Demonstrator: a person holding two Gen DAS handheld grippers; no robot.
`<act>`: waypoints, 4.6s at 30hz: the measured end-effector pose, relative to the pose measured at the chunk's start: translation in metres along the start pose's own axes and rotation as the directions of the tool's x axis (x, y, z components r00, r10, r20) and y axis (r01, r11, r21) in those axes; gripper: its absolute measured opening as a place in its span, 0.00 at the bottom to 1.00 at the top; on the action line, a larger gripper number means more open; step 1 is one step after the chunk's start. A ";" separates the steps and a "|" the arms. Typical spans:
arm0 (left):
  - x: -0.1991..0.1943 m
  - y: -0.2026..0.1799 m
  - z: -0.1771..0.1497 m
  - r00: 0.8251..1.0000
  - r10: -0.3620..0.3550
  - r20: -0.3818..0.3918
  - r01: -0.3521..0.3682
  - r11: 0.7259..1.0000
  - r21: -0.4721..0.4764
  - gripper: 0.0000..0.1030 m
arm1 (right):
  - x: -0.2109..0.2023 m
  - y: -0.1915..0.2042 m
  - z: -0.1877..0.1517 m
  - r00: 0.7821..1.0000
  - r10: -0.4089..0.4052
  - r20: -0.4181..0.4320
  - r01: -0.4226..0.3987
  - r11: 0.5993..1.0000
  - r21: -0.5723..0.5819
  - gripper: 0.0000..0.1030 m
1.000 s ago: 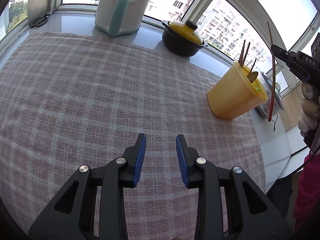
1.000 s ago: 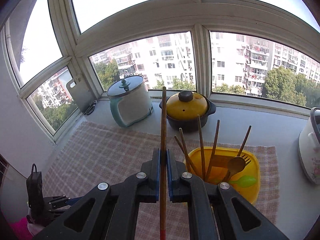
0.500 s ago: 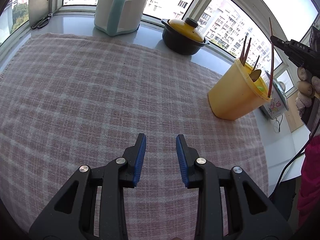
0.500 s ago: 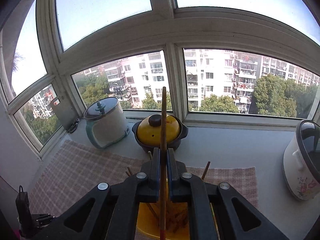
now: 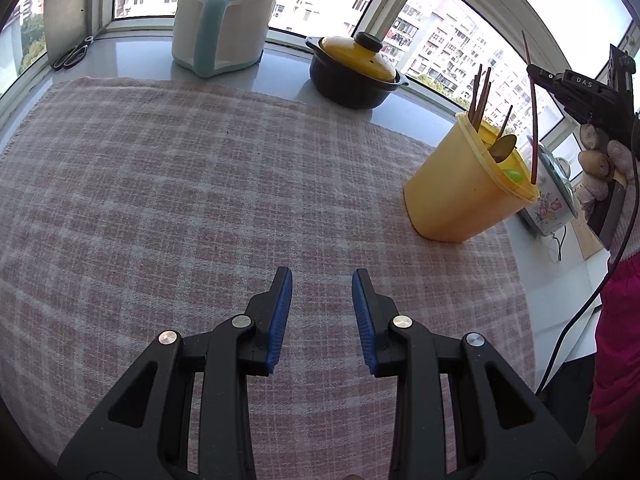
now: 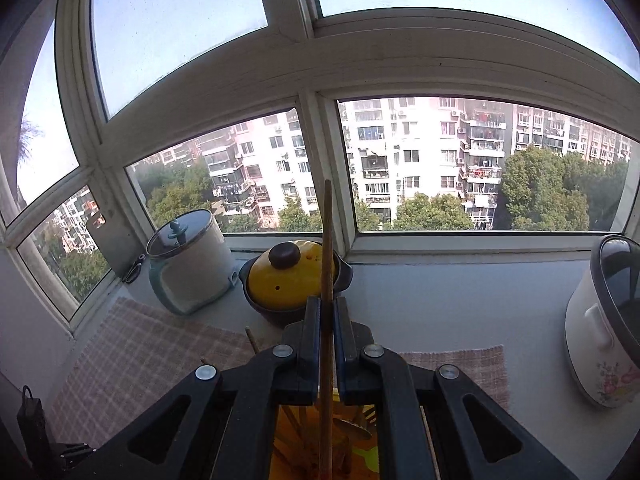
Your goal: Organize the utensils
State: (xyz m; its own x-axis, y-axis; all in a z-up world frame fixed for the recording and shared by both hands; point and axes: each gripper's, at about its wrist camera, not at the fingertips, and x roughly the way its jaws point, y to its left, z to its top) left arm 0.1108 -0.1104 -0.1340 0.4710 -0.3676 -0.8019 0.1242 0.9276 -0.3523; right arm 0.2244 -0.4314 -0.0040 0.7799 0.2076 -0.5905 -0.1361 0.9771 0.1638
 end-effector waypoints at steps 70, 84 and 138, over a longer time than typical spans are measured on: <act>-0.109 -0.077 0.007 0.937 -0.033 0.348 -0.102 0.926 0.362 0.97 | -0.127 0.100 -0.128 0.973 -0.226 -0.041 0.225 0.974 -0.030 0.90; -0.106 -0.072 0.010 0.944 0.048 0.326 -0.154 0.938 0.310 1.00 | -0.127 0.102 -0.130 0.961 -0.276 -0.018 0.275 0.961 -0.033 1.00; -0.100 -0.070 0.008 0.941 0.077 0.330 -0.184 0.934 0.307 1.00 | -0.122 0.099 -0.132 0.958 -0.282 -0.045 0.282 0.959 -0.010 1.00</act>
State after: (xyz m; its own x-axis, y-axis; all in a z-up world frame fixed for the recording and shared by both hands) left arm 0.0623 -0.1375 -0.0250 0.7408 -0.2529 -0.6223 0.2972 0.9542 -0.0339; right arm 0.0355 -0.3539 -0.0200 0.7582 -0.0749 -0.6477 0.0833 0.9964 -0.0178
